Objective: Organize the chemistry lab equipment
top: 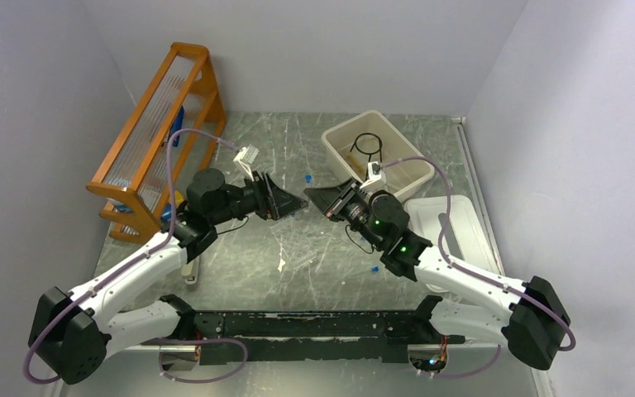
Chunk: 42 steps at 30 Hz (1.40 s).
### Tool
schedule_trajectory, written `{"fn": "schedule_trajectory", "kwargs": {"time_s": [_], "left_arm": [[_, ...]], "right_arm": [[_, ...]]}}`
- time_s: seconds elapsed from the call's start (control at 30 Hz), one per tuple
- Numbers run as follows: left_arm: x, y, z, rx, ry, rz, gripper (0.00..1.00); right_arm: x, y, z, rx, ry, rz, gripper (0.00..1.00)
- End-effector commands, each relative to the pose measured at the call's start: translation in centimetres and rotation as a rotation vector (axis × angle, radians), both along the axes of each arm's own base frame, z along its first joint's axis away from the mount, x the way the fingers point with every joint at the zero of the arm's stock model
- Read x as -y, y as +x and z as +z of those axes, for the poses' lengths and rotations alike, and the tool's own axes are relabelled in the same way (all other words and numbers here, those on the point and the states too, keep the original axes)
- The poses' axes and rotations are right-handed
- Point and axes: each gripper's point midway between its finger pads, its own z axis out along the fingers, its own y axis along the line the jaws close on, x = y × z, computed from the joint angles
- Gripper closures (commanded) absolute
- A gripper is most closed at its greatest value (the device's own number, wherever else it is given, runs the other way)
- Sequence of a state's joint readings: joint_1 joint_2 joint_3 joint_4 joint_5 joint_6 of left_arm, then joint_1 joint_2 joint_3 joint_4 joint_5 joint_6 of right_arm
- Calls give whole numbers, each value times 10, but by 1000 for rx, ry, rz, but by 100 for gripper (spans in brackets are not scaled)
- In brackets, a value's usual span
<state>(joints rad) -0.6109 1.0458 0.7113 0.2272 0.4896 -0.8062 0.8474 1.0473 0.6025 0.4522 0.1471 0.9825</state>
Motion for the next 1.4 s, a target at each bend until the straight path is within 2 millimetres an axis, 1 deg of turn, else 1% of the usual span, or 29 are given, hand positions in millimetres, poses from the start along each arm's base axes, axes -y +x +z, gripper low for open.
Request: {"fn": "schedule_trajectory", "kwargs": {"time_s": [0.0,0.07,0.13,0.27,0.37,0.5,0.57,0.6,0.7,0.73,0.8,0.87,0.93,0.97,1.07,1.1,1.17,1.23,1.37], "left_arm": [[12,-5,26,40,-72,-66,29],[15,-8,26,43,-85,-86,37],[17,-10,27,48,-93,-100,41],[19,-12,23,62,-76,-110,55],[18,-10,19,82,-50,-100,69],[18,-9,18,131,-6,-114,84],[18,-9,17,154,20,-125,90],[17,-9,16,166,35,-131,94],[14,-8,11,211,118,-145,95],[11,-6,10,254,162,-146,95],[5,-3,6,292,242,-150,95],[2,-2,9,342,294,-167,95],[-1,-2,5,371,338,-187,95],[-1,-2,3,384,356,-196,95],[-4,1,-5,402,407,-212,95],[-4,2,-7,405,422,-212,95],[-5,2,-9,413,443,-229,95],[-6,3,-10,421,455,-232,95],[-9,2,-19,412,471,-226,95]], "right_arm": [[-7,-2,30,21,119,41,90],[-9,-3,30,16,128,55,90],[-10,-4,30,14,133,64,90],[-9,-4,28,9,138,65,90],[-9,-5,29,8,142,70,90],[-8,-6,26,-5,145,71,89],[-7,-6,27,-2,139,71,83],[-6,-5,27,-6,131,68,78],[1,0,28,-17,83,45,51],[3,2,28,-18,50,45,46],[9,7,26,-39,-25,55,43],[12,11,22,-64,-101,82,42],[12,10,14,-93,-173,129,42],[10,9,14,-88,-191,163,42],[4,3,22,-47,-210,235,43],[4,2,21,-52,-225,239,44],[6,5,21,-49,-247,229,48],[7,8,24,-41,-257,226,54],[6,10,23,-38,-268,236,60]]}}
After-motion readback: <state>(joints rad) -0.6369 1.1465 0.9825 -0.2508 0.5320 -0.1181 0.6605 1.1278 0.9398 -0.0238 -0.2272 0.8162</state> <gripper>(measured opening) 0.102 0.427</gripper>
